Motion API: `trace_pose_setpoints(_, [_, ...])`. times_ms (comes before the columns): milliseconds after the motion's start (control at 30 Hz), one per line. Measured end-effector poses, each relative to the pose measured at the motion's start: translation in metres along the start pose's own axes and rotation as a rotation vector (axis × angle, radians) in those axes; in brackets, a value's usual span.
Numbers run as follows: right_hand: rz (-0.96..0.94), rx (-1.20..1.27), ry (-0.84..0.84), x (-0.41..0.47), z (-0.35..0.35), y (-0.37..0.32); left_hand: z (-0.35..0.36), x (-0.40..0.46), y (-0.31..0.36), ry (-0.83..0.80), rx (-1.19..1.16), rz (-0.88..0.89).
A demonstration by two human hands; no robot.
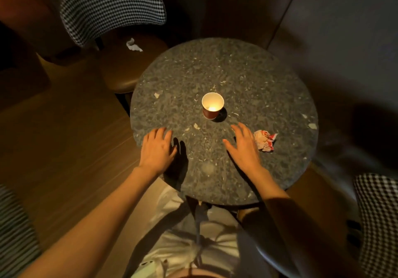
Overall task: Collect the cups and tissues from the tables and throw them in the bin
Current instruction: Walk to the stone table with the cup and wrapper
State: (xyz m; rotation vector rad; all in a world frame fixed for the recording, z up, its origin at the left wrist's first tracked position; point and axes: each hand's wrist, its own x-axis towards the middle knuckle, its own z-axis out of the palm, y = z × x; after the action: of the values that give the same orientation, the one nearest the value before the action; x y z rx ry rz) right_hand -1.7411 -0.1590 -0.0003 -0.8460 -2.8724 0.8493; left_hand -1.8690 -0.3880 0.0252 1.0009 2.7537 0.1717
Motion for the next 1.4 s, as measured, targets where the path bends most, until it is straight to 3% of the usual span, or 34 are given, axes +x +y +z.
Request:
trace_pose_setpoints(300, [0.393,0.528,0.129,0.066,0.042,-0.024,-0.013,0.110,-0.038,-0.081,0.006,0.174])
trace_pose_setpoints(500, [0.387,0.572,0.375,0.090,0.070,-0.040,-0.016,0.150,-0.050,-0.122,0.049,0.282])
trace_pose_setpoints(800, [0.400,0.510,0.530,0.105,0.063,-0.053,-0.006,0.166,-0.054,-0.162,0.097,0.380])
trace_pose_setpoints(1200, [0.604,0.551,0.837,-0.014,-0.002,-0.012,0.008,0.154,0.074,-0.202,-0.041,0.723])
trace_pose_setpoints(1400, [0.729,0.630,0.895,-0.089,-0.013,0.031,0.031,0.130,0.159,-0.255,-0.023,0.898])
